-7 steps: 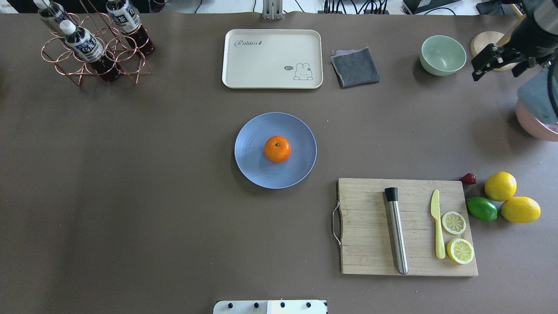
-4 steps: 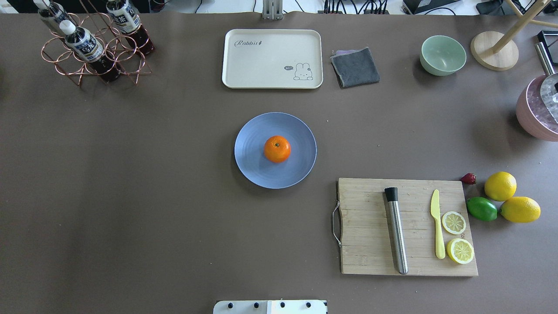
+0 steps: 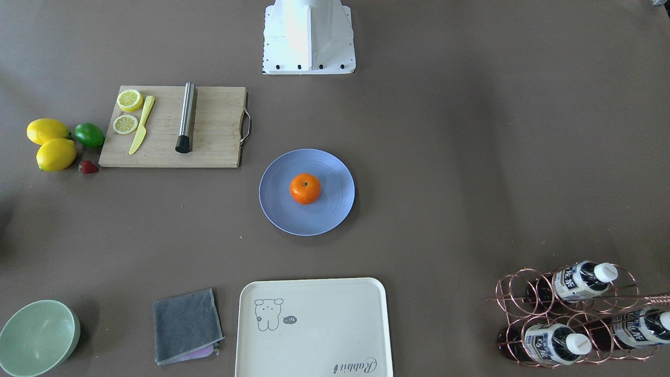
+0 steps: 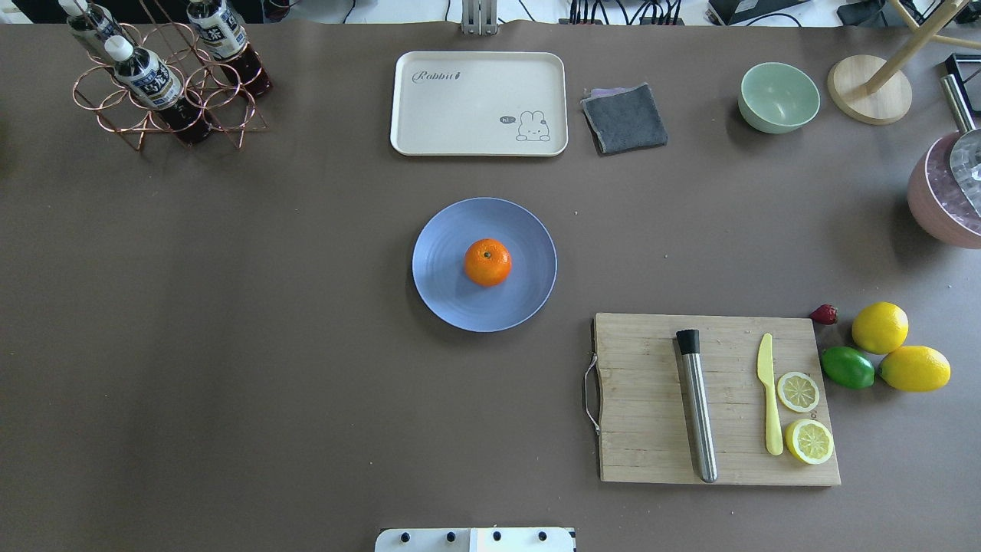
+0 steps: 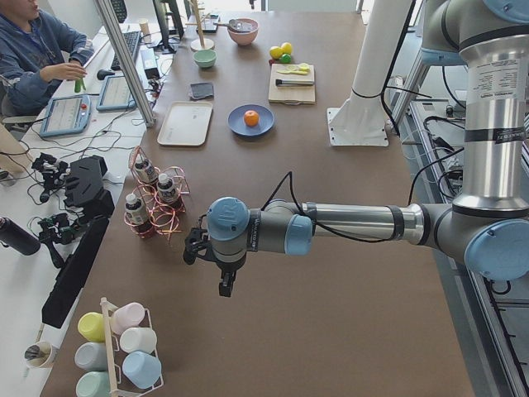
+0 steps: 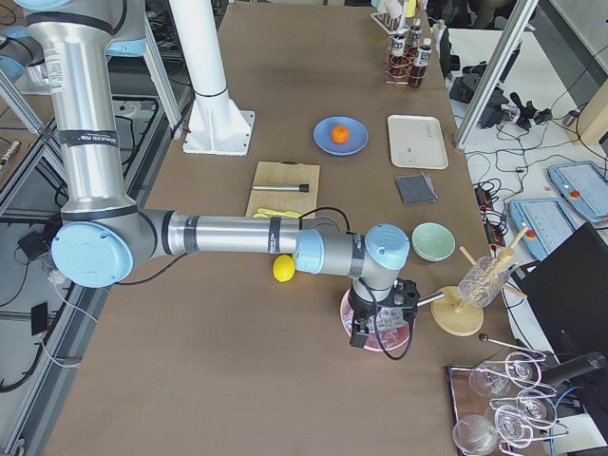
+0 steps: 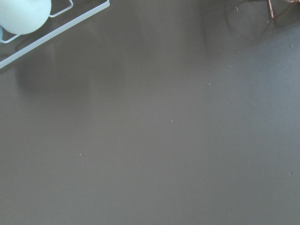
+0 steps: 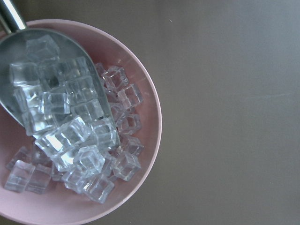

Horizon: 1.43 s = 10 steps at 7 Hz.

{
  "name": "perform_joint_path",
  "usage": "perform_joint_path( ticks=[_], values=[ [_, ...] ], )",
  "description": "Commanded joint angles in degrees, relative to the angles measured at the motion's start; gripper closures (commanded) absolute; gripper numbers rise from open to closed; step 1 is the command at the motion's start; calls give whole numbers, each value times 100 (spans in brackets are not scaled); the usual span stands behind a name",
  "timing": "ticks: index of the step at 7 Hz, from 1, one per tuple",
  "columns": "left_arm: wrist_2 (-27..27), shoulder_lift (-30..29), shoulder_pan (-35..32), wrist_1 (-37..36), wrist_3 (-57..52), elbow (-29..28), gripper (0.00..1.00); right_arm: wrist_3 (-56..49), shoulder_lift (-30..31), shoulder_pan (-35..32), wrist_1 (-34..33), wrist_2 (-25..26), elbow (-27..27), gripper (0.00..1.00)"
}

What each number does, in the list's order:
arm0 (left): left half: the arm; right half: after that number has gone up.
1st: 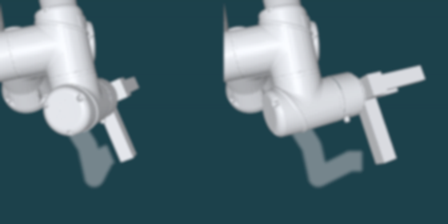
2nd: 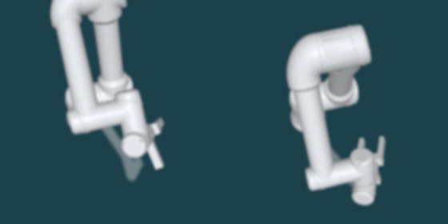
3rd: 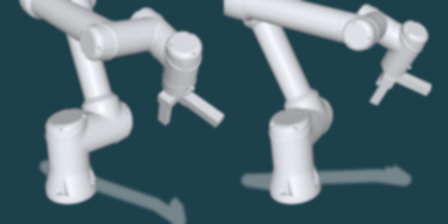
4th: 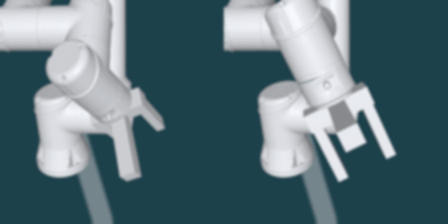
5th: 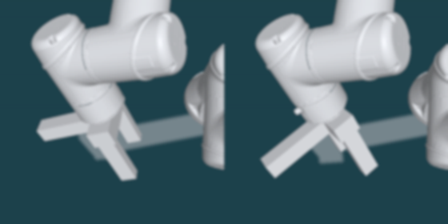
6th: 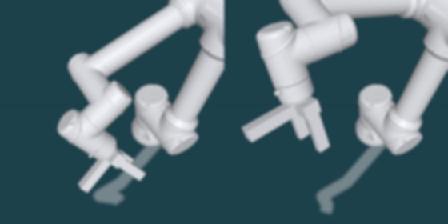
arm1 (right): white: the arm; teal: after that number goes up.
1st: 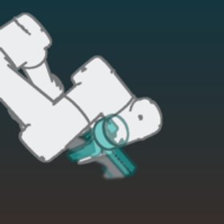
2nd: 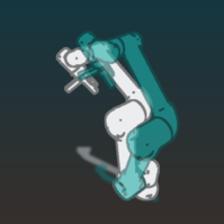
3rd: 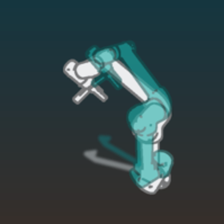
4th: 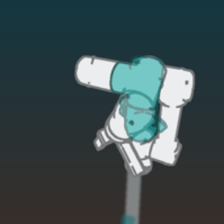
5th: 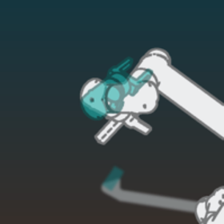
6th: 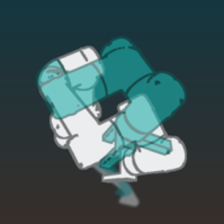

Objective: Pick orange to plate

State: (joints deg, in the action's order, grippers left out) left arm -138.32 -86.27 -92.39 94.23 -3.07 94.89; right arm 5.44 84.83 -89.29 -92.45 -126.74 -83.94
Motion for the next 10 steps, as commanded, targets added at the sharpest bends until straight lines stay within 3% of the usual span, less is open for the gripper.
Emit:
perform_joint_path(
  ticks=[1, 10],
  values=[
    [-2, 22, 1, -1, 9, -15, 2, 10, 51, -63, 175, -17, 150, 0],
    [173, 84, 28, 26, -27, 21, 2, 1, 51, -63, 175, -237, 124, 0]
  ],
)
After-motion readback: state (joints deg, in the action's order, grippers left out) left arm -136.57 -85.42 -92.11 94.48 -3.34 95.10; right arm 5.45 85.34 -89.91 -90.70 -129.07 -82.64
